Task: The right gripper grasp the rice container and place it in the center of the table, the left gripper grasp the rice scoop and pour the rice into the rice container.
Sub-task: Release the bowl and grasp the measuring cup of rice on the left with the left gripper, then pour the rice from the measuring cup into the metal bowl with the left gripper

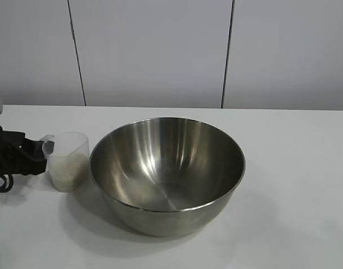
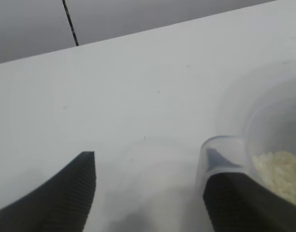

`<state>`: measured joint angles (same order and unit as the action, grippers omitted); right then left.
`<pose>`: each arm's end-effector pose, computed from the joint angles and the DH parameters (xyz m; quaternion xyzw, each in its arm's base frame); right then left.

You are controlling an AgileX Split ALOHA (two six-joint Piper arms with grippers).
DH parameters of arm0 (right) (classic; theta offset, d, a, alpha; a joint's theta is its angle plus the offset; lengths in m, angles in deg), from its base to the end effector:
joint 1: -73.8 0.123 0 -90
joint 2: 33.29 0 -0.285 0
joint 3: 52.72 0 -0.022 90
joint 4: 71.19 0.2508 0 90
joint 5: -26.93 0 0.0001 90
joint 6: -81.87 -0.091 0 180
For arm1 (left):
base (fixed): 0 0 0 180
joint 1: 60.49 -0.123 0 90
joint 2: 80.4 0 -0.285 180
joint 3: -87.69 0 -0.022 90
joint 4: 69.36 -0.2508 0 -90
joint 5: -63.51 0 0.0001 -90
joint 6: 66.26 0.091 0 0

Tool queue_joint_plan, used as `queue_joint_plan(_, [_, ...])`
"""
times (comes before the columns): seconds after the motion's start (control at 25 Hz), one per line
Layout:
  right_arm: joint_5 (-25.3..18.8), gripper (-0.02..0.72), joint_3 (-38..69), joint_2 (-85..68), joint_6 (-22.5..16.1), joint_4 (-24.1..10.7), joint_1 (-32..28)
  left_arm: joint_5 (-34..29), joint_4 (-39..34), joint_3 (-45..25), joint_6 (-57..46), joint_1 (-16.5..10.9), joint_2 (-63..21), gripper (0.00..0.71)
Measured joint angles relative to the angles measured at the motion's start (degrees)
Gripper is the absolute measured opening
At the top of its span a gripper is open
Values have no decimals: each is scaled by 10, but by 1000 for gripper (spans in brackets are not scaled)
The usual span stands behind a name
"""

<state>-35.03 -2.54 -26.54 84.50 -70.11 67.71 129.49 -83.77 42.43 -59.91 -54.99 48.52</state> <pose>-0.0050 0.0021 0.2677 0.0256 0.8607 -0.0293 0.5076 0.3068 -0.0503 0.0687 0.1909 0.7881 -0.0585 0.5822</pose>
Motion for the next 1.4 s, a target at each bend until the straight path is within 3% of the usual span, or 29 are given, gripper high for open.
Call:
queue_joint_plan(0.12, [0, 610, 0, 0, 0, 0, 0, -1, 0, 0, 0, 0, 1, 87])
queue_joint_plan(0.24, [0, 610, 0, 0, 0, 0, 0, -1, -5, 0, 0, 0, 1, 26])
queue_joint_plan(0.72, [0, 610, 0, 0, 0, 0, 0, -2, -29, 0, -2, 0, -2, 12])
queue_joint_plan(1.0, [0, 610, 0, 0, 0, 0, 0, -24, -37, 23, -1, 0, -90, 12])
queue_joint_plan(1.12, [0, 610, 0, 0, 0, 0, 0, -97, -67, 61, 8, 4, -150, 12])
queue_joint_plan(1.2, [0, 610, 0, 0, 0, 0, 0, -176, -94, 94, 29, 22, -192, 12])
queue_joint_plan(1.4, [0, 610, 0, 0, 0, 0, 0, -345, -182, 173, 116, 122, -253, 12])
